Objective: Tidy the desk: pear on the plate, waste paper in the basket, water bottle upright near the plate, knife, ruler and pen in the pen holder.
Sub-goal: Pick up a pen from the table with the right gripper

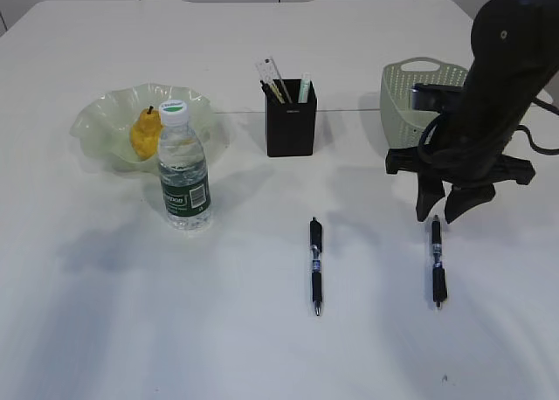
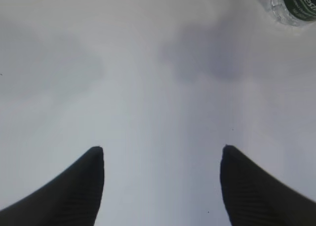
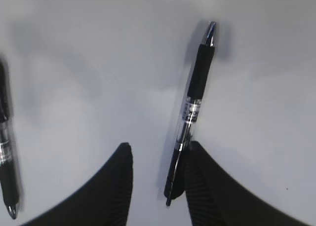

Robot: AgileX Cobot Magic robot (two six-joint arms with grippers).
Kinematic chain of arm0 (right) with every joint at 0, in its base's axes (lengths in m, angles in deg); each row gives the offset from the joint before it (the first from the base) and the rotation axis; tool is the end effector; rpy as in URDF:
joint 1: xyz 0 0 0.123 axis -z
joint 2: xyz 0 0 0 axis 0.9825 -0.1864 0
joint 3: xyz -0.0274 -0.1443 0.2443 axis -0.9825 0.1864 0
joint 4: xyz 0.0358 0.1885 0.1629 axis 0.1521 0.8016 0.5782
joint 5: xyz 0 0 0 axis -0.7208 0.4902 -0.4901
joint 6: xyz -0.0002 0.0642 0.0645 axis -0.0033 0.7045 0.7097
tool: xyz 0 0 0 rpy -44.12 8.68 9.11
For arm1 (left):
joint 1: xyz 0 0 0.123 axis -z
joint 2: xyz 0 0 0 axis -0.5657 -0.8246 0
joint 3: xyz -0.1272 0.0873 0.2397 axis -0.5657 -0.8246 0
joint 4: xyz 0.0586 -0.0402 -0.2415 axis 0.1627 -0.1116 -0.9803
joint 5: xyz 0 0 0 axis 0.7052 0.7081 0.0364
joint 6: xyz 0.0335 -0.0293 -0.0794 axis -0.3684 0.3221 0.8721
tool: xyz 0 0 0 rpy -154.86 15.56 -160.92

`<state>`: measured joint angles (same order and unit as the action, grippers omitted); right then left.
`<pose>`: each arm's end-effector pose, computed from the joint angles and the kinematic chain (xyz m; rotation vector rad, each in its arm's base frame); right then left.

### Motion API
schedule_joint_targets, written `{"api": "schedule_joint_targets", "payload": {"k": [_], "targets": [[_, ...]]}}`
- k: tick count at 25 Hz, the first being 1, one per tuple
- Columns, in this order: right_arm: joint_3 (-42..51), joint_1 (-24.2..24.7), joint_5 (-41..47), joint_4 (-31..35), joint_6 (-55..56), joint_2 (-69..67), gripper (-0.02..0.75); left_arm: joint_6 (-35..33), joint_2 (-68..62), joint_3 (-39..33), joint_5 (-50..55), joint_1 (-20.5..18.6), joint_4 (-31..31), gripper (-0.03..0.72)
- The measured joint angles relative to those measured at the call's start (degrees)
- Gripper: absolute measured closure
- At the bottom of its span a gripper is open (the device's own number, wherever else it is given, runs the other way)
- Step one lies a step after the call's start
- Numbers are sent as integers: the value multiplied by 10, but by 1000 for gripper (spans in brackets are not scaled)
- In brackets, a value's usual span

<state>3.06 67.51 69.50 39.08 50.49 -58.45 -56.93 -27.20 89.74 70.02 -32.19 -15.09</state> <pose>0.3689 0.0796 0.1948 0.1651 3.0209 0.0956 0.2530 -0.0155 0.2742 -0.0937 2.7590 -0.1269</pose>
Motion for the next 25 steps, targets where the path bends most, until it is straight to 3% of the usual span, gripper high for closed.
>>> {"api": "schedule_joint_targets", "payload": {"k": [8, 25], "targets": [[-14, 0, -1, -64, 44, -37, 467, 0, 0, 0, -4, 0, 6, 167], [-14, 10, -10, -66, 62, -49, 466, 0, 0, 0, -15, 0, 7, 168]]}}
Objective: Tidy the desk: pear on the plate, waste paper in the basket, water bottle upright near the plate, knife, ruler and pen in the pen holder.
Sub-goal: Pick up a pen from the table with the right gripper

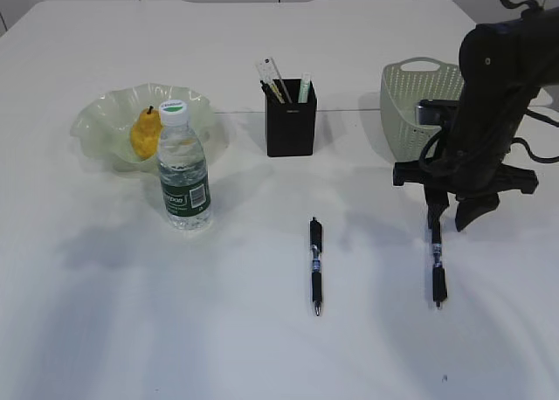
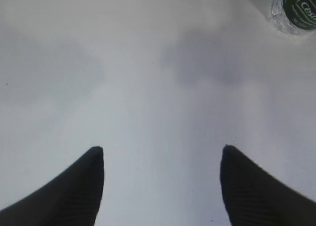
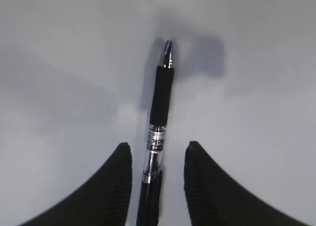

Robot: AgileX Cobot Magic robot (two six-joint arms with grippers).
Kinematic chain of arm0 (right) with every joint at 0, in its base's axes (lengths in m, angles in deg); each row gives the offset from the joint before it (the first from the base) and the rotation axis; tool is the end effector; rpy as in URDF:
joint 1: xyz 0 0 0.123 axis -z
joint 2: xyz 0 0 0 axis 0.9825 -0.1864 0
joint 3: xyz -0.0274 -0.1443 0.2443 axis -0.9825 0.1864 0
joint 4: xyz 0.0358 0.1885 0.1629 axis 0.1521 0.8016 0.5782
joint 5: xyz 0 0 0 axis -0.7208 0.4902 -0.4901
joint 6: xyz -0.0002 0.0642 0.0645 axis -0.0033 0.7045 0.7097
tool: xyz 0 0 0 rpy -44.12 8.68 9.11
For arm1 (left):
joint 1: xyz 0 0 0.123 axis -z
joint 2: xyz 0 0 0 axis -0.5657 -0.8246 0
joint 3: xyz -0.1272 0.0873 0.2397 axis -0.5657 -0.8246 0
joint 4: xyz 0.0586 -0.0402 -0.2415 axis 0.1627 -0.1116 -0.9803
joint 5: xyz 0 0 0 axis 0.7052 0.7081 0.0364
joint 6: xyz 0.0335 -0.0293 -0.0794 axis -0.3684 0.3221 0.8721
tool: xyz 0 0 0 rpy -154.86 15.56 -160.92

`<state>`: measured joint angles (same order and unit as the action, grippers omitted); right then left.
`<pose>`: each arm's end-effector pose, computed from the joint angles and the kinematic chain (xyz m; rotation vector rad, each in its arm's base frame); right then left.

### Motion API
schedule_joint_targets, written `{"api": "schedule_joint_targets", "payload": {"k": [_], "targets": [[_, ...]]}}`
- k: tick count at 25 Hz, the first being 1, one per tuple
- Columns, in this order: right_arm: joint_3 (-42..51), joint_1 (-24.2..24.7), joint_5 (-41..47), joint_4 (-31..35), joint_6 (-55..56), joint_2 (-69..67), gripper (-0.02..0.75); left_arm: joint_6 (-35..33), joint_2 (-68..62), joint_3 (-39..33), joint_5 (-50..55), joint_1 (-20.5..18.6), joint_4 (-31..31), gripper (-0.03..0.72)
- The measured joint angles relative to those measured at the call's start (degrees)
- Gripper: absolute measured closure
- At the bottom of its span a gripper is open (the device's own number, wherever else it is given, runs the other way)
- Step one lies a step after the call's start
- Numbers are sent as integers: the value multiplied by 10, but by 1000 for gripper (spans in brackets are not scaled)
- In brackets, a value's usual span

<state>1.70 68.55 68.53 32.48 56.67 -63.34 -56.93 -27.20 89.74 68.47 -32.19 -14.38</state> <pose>0.3828 0.0665 0.1682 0.2663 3.0318 -0.0593 0.2553 -0.0147 0.2751 -0.0861 2.7321 -0.1121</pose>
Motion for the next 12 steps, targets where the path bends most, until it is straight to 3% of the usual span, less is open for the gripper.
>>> {"api": "schedule_joint_targets", "payload": {"k": [6, 12], "targets": [[0, -7, -3, 49, -32, 0, 467, 0, 0, 0, 0, 0, 1, 167], [-31, -65, -10, 62, -40, -2, 466, 0, 0, 0, 0, 0, 1, 167]]}}
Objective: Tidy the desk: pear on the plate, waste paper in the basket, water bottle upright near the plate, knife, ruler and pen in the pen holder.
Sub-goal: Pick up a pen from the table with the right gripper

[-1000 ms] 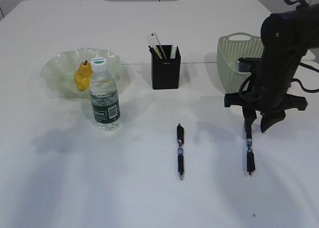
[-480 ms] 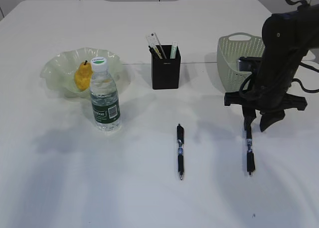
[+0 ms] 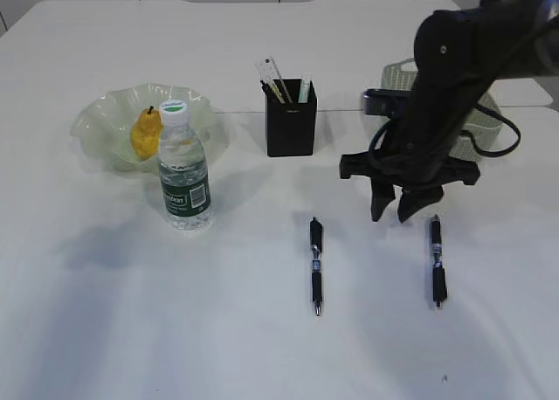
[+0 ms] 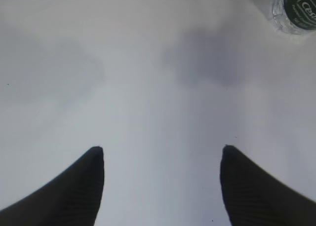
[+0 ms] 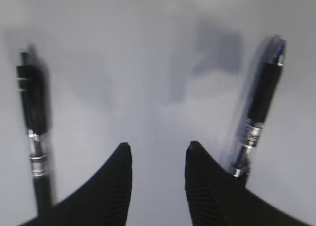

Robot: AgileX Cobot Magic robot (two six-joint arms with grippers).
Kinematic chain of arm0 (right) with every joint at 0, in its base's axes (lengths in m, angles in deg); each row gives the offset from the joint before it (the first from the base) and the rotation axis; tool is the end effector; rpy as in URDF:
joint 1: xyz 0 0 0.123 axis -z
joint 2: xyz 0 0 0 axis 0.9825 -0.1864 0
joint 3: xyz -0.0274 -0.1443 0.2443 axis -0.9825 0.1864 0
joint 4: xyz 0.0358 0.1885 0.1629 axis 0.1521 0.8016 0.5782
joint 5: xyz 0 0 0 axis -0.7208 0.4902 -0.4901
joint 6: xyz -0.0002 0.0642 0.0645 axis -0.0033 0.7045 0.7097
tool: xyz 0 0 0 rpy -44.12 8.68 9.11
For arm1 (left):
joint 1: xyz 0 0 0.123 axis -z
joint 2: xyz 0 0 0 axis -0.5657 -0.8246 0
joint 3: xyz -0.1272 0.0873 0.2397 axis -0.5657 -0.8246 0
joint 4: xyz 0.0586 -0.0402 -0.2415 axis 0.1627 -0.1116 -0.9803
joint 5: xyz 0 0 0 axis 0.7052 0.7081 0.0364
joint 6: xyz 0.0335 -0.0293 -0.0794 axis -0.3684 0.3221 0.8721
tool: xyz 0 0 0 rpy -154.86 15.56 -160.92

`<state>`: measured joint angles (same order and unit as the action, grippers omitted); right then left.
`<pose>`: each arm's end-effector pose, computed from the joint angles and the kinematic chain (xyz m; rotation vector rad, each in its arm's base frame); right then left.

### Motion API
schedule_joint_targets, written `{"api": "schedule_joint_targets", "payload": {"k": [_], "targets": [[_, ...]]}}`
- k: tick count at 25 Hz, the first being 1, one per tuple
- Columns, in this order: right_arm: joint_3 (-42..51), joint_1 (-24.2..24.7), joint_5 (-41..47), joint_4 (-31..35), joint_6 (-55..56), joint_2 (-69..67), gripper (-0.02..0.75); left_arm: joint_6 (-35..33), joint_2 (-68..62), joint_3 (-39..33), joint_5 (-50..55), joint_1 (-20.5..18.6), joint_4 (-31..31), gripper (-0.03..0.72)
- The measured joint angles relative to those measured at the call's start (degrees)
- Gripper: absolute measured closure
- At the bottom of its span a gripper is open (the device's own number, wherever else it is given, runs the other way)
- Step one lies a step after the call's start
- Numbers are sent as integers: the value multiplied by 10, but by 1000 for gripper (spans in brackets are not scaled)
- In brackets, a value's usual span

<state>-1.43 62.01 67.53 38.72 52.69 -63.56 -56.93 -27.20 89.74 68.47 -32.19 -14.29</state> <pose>0.3818 0.1210 0.1799 0.0737 3.0044 0.1092 0.2553 -0.0145 0.2750 -0.0851 2.7321 -0.1102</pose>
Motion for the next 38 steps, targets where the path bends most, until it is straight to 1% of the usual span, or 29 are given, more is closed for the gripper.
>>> {"api": "schedule_joint_targets", "payload": {"k": [6, 10, 12, 16, 21, 38], "targets": [[-73, -56, 7, 1, 11, -31, 466, 0, 0, 0, 0, 0, 0, 168], [-136, -94, 33, 1, 28, -75, 465, 0, 0, 0, 0, 0, 0, 167], [-160, -105, 45, 4, 35, -99, 458, 0, 0, 0, 0, 0, 0, 168], [-180, -108, 58, 12, 42, -127, 451, 0, 0, 0, 1, 0, 0, 167], [-182, -108, 64, -1, 44, -137, 449, 0, 0, 0, 1, 0, 0, 167], [-182, -108, 49, -29, 44, -163, 447, 0, 0, 0, 3, 0, 0, 167]]}}
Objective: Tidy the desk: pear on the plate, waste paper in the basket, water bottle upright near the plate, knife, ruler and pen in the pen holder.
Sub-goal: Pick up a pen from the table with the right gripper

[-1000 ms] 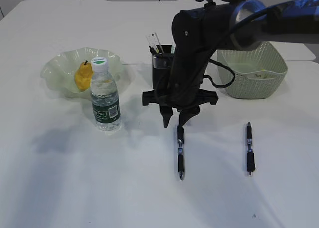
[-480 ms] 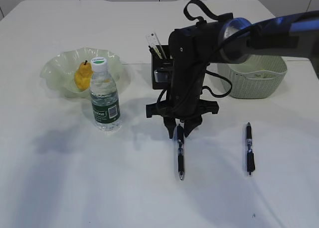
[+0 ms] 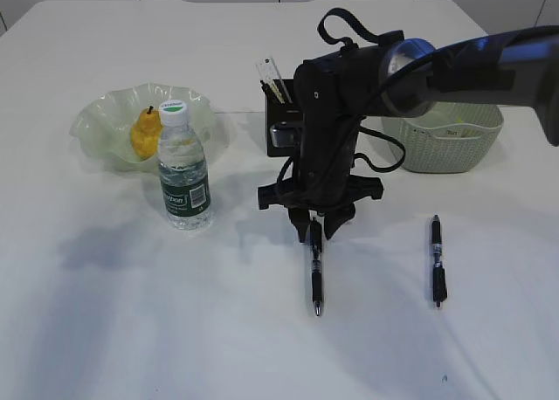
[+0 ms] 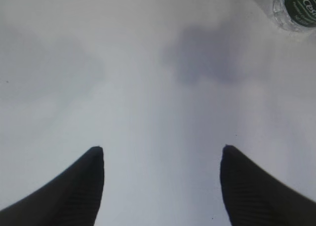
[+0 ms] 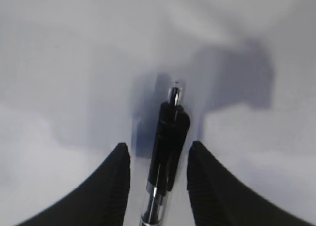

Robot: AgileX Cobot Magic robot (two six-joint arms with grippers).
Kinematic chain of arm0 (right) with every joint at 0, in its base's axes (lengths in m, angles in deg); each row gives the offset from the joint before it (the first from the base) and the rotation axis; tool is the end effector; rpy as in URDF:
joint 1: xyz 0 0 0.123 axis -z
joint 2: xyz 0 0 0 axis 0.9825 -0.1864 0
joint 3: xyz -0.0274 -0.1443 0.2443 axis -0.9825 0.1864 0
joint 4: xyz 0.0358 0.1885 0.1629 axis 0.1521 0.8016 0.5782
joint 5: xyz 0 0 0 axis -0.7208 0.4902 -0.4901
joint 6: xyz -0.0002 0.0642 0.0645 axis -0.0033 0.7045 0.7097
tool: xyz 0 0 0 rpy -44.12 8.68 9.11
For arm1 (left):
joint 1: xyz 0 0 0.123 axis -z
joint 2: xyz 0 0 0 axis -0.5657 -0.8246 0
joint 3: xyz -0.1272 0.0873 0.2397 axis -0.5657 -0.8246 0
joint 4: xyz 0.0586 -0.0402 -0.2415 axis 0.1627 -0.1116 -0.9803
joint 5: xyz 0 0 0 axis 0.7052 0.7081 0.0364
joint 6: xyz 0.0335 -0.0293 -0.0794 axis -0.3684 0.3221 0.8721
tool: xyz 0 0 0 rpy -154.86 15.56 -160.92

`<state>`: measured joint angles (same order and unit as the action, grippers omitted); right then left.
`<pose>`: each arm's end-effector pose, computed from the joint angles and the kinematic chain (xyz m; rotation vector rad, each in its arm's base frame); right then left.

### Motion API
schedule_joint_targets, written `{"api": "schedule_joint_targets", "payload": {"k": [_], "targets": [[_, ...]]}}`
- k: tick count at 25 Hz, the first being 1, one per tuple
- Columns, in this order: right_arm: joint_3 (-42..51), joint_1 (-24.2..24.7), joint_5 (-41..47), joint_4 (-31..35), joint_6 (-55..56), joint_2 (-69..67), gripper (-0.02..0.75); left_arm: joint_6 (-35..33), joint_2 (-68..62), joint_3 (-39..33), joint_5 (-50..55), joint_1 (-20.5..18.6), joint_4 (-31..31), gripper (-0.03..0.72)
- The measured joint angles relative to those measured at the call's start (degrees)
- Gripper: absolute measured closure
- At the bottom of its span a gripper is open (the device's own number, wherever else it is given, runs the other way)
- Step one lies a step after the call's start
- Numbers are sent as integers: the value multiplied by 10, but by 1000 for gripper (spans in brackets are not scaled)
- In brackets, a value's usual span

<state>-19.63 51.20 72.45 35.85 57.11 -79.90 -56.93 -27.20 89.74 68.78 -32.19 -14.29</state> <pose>0.4066 0.2151 0.1340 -0.1331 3.0440 0.0417 0.2549 -0.0145 0.2749 -0.0850 2.7375 -0.1100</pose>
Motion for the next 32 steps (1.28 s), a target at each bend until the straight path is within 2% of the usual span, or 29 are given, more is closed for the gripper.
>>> {"api": "schedule_joint_targets", "payload": {"k": [32], "targets": [[0, 1, -16, -8, 7, -10, 445, 0, 0, 0, -3, 0, 0, 167]]}}
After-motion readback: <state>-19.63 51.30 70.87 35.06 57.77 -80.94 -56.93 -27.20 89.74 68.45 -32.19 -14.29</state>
